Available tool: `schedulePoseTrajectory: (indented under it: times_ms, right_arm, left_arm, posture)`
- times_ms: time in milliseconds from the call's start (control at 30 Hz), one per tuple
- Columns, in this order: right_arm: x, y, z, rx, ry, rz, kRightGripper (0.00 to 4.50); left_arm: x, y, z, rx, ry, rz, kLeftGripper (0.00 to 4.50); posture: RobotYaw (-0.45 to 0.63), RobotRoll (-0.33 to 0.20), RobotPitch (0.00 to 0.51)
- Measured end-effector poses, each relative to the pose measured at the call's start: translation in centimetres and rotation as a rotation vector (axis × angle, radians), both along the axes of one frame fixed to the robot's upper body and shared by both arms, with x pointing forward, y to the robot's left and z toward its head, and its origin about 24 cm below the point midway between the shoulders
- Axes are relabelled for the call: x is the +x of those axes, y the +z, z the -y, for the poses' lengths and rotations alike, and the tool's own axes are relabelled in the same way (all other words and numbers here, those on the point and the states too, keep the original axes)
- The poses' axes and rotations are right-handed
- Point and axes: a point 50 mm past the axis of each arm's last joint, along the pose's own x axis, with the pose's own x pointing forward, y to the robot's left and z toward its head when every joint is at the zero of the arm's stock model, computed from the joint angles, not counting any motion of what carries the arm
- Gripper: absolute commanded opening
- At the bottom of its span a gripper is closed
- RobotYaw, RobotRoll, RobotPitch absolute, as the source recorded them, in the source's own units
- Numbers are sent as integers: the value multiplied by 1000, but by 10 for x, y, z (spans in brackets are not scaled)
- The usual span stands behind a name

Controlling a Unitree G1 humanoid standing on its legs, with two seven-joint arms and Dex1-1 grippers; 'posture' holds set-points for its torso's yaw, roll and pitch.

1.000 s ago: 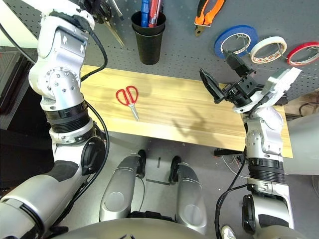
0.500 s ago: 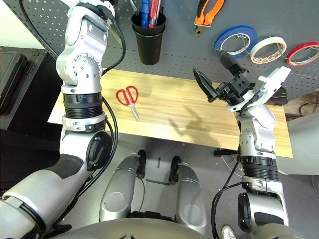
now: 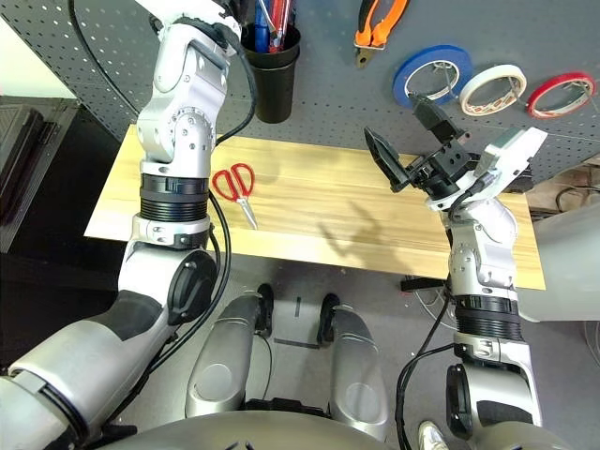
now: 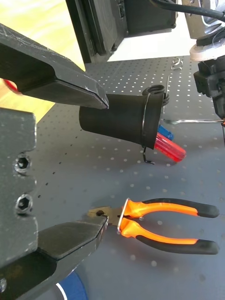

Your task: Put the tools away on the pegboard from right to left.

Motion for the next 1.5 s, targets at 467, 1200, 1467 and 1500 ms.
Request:
schedulePoseTrajectory:
  times_ms: [467, 1200, 1467, 1500]
  right_arm:
    - [4, -4, -1, 3, -5, -16, 4500]
    - [11, -7, -9, -16, 13, -30, 4500]
    - [16, -13, -11, -31, 10, -66, 4500]
    - [16, -13, -12, -32, 10, -67, 4500]
  left_arm:
    - [1, -10, -3, 58, 17, -3, 4453]
    - [-2, -6, -9, 83, 58, 22, 4453]
    - [-4, -6, -21, 97, 116, 0, 4453]
    - [-6, -6, -22, 98, 118, -5, 4453]
  posture:
    - [129, 0, 230]
    - [181, 0, 234]
    - [209, 0, 240]
    - [216, 0, 240]
